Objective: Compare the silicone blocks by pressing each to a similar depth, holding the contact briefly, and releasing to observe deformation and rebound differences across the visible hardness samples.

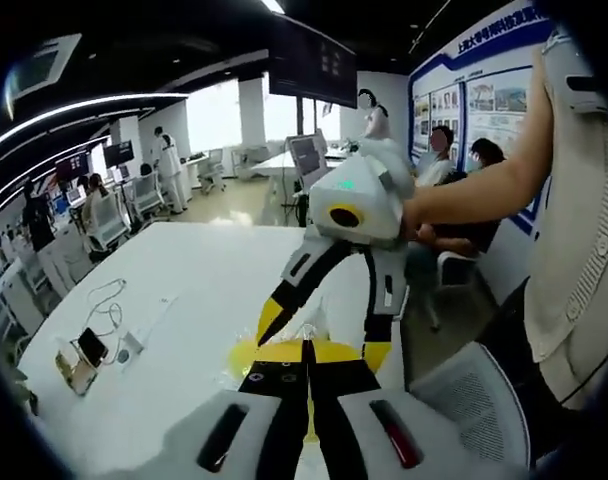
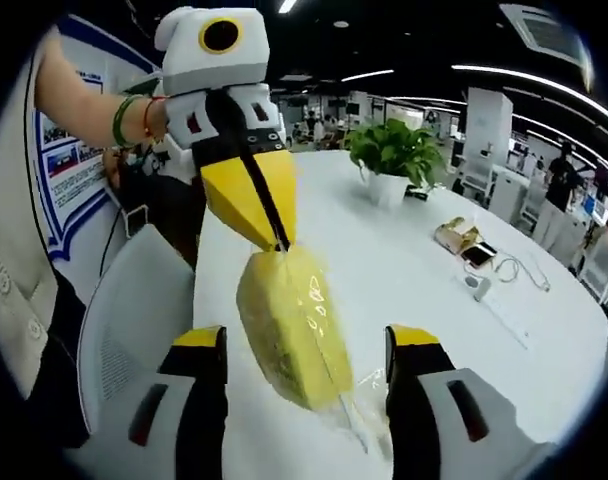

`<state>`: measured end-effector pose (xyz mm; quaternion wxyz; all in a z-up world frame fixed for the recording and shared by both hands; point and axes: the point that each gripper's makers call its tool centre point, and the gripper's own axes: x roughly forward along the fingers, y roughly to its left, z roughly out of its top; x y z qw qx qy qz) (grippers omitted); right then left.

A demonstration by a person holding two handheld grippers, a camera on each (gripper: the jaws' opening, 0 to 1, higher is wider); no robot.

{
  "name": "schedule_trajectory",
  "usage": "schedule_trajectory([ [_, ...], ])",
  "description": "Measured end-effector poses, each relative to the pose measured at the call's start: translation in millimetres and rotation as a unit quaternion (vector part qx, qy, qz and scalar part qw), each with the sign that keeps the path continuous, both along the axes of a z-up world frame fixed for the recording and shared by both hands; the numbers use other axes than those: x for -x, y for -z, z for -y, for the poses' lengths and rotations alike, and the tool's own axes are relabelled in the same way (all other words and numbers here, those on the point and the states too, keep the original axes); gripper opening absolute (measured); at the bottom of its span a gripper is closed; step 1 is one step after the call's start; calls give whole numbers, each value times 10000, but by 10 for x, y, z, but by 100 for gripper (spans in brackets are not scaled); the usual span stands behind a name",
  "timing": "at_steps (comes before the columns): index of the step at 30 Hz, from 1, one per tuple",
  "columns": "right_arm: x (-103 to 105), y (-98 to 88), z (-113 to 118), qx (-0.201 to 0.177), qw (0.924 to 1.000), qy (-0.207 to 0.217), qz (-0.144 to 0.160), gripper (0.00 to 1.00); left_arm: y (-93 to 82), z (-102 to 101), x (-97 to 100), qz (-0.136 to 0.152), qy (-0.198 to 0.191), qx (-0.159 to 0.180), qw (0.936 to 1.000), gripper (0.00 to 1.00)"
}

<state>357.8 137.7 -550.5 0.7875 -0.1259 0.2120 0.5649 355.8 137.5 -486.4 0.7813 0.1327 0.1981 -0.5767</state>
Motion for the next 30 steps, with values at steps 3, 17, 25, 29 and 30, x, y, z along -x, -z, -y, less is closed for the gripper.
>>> schedule_trajectory([
  [3, -23, 20, 88, -21, 9997, 229, 41, 63, 17, -23, -28, -88, -141, 97, 9998, 0],
  [17, 123, -13, 344, -1047, 9860, 1211, -461, 73, 297, -135, -231, -470, -743, 447, 9951, 0],
  [25, 298, 154, 456, -852, 9844, 1415, -600, 73, 597, -237, -446, -566, -987, 344, 9929, 0],
  [29, 350, 194, 498, -823, 9825, 1528, -676, 72, 742, -282, -540, -706, -1091, 362, 9909, 0],
  [30, 354, 209, 514, -820, 9819, 1568, -678, 72, 779, -297, -567, -754, -1141, 388, 9898, 0],
])
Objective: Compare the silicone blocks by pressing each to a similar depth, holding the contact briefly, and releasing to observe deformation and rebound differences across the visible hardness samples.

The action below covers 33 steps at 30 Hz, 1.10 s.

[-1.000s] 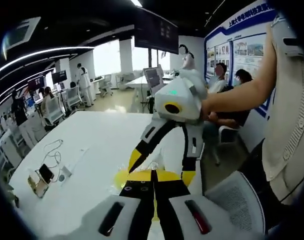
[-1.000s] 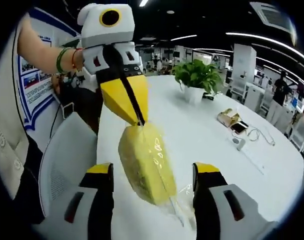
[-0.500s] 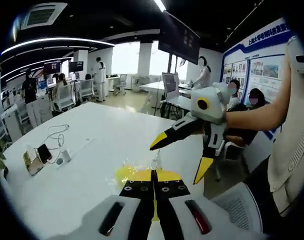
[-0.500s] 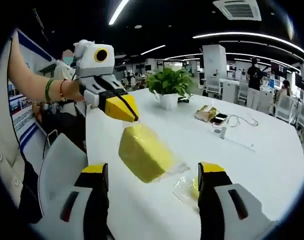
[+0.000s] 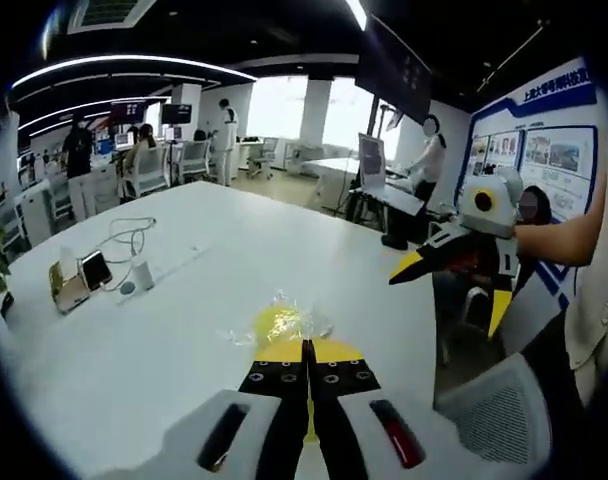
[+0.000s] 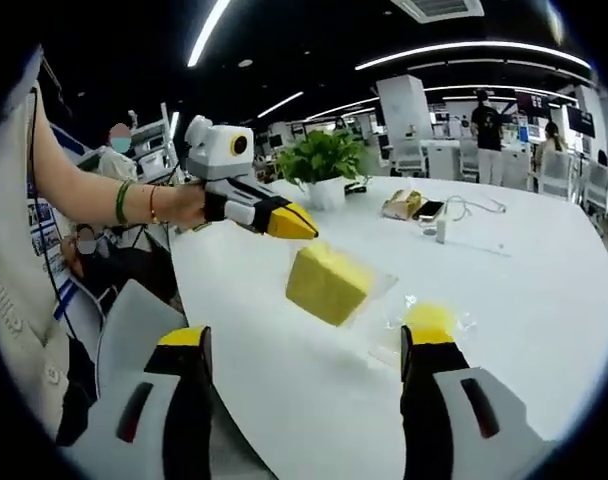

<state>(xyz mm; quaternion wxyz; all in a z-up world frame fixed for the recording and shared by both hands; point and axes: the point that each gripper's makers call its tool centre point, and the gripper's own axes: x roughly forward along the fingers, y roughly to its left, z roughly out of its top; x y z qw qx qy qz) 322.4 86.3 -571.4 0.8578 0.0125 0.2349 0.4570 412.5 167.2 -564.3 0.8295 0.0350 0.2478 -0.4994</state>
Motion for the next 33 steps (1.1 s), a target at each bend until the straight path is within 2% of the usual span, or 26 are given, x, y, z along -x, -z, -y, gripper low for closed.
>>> schedule_trajectory([
  [3, 16, 55, 4, -28, 9999, 91, -73, 72, 102, -32, -60, -63, -55, -23, 10000, 0],
  [7, 68, 117, -10, -29, 9997, 164, -152, 72, 196, -58, -118, -284, -125, 123, 9994, 0],
  [12, 140, 216, 21, 78, 9994, 189, -263, 71, 354, -138, -224, -397, -200, 72, 9990, 0],
  [13, 152, 240, 47, 86, 9992, 235, -316, 71, 320, -157, -269, -459, -306, 291, 9981, 0],
  [14, 156, 251, 59, 96, 9991, 253, -335, 71, 329, -188, -303, -482, -370, 293, 9977, 0],
  [23, 166, 343, 122, 186, 9980, 352, -489, 70, 470, -490, -642, -342, -643, 156, 9972, 0],
  [27, 174, 371, 118, 208, 9976, 383, -538, 70, 610, -638, -840, -358, -793, 35, 9962, 0],
  [33, 209, 467, 85, 246, 9967, 398, -669, 70, 841, -783, -1060, -545, -967, -4, 9938, 0],
])
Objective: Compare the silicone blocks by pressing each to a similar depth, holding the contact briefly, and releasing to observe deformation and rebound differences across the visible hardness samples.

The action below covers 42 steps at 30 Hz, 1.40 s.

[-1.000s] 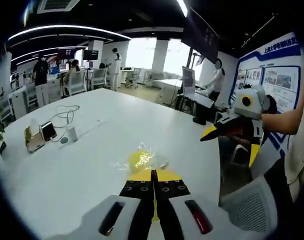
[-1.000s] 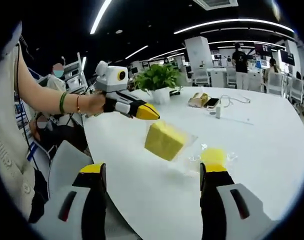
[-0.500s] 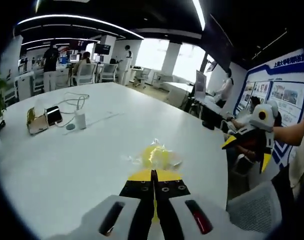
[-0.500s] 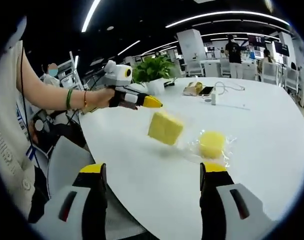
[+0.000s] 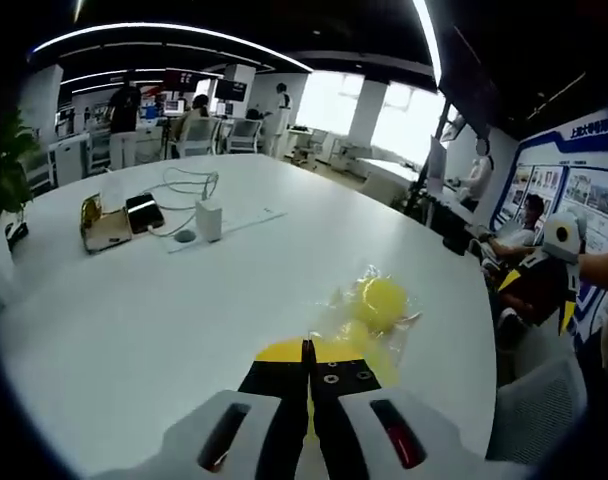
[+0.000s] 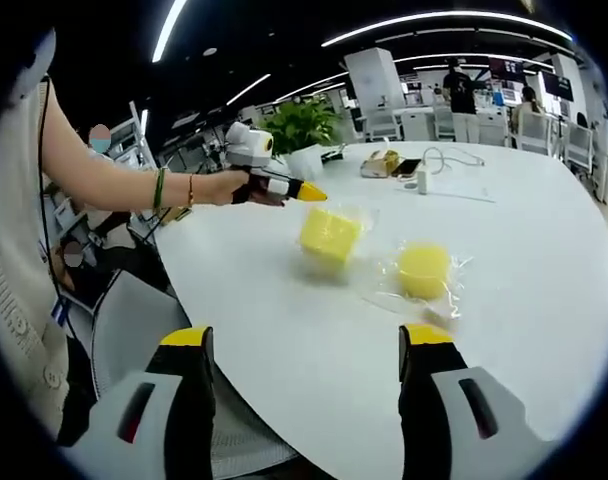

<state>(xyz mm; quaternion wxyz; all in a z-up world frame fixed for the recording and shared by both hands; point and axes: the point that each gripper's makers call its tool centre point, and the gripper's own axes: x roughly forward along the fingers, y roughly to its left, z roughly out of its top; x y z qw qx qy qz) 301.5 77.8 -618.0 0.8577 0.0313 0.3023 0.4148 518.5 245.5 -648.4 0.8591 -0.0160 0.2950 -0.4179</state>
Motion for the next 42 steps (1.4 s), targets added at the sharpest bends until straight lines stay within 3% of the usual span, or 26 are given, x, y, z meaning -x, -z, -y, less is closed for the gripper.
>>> schedule_trajectory([
  [15, 43, 98, 74, -5, 9995, 227, -227, 70, 592, -91, -195, -418, 57, -561, 9975, 0],
  [23, 39, 131, 49, -30, 9993, 235, -277, 70, 688, -98, -218, -443, 109, -666, 9967, 0],
  [33, 53, 87, 40, -68, 9994, 243, -228, 69, 669, -122, -215, -429, -41, -610, 9972, 0],
  [36, 74, 98, 45, -32, 9994, 226, -242, 69, 642, -154, -251, -287, -158, -657, 9973, 8],
  [38, 101, 101, 47, -44, 9994, 214, -260, 68, 637, -167, -258, -481, -374, -524, 9968, 16],
  [42, 135, 98, 49, -37, 9995, 203, -255, 68, 544, -272, -327, -434, -865, -394, 9945, 28],
])
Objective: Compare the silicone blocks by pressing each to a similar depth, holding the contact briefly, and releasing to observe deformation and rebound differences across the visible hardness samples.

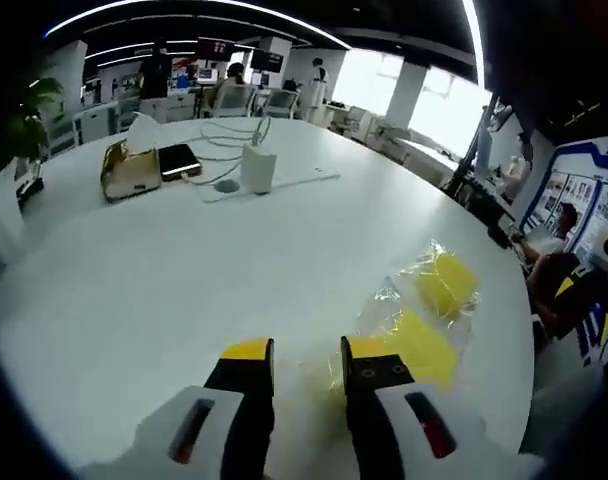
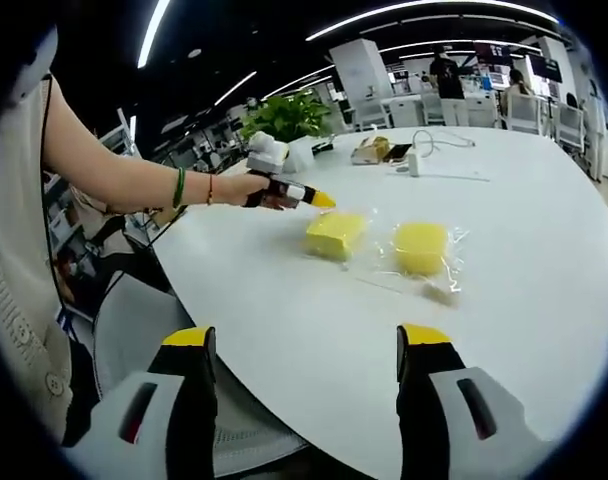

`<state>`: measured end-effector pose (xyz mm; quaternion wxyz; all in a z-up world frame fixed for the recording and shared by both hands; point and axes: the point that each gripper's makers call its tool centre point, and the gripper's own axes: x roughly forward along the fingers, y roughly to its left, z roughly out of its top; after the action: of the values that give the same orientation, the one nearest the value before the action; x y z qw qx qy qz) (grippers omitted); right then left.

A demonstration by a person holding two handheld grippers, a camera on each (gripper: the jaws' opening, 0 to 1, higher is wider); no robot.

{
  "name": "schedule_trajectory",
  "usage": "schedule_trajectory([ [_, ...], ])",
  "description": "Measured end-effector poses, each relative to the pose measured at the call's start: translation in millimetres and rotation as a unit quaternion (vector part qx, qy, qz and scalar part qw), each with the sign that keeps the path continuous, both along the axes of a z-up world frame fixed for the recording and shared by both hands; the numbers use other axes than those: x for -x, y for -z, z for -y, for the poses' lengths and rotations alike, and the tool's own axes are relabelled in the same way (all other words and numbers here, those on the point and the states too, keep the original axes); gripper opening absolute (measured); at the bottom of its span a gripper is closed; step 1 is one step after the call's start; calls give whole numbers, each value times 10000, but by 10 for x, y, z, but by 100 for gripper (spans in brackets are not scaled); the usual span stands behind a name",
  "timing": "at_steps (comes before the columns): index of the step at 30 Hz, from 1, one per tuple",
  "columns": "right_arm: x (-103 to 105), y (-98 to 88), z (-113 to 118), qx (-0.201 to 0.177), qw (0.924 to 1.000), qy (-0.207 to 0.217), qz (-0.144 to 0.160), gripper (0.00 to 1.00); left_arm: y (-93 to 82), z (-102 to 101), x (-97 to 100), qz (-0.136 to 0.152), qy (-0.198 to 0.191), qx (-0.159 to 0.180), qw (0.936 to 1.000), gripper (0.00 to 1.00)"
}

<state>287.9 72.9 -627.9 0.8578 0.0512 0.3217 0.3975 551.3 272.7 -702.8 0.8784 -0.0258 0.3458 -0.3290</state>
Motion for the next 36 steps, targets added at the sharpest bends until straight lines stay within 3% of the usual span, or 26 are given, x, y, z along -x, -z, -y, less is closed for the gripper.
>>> schedule_trajectory([
  [4, 20, -19, -5, -12, 10000, -39, 44, 69, -168, -66, 96, 254, -65, -114, 9996, 32],
  [11, 29, -89, -34, -107, 9998, -75, 145, 69, -409, -104, 517, 479, -52, -107, 9988, 37],
  [15, 51, -122, -58, -136, 9997, -107, 200, 68, -508, -122, 874, 608, 48, -210, 9979, 38],
  [24, 141, -189, -122, -204, 9990, -241, 301, 68, -726, -133, 1681, 699, -52, -83, 9975, 42],
  [28, 155, -221, -130, -228, 9988, -233, 378, 67, -803, -166, 1974, 714, -269, 16, 9971, 46],
  [33, 208, -148, -101, -72, 9992, -234, 318, 65, -939, -225, 2323, 743, -877, 312, 9929, 46],
  [36, 216, -151, -74, -162, 9993, -91, 332, 65, -959, -225, 2505, 690, -989, 392, 9919, 49],
])
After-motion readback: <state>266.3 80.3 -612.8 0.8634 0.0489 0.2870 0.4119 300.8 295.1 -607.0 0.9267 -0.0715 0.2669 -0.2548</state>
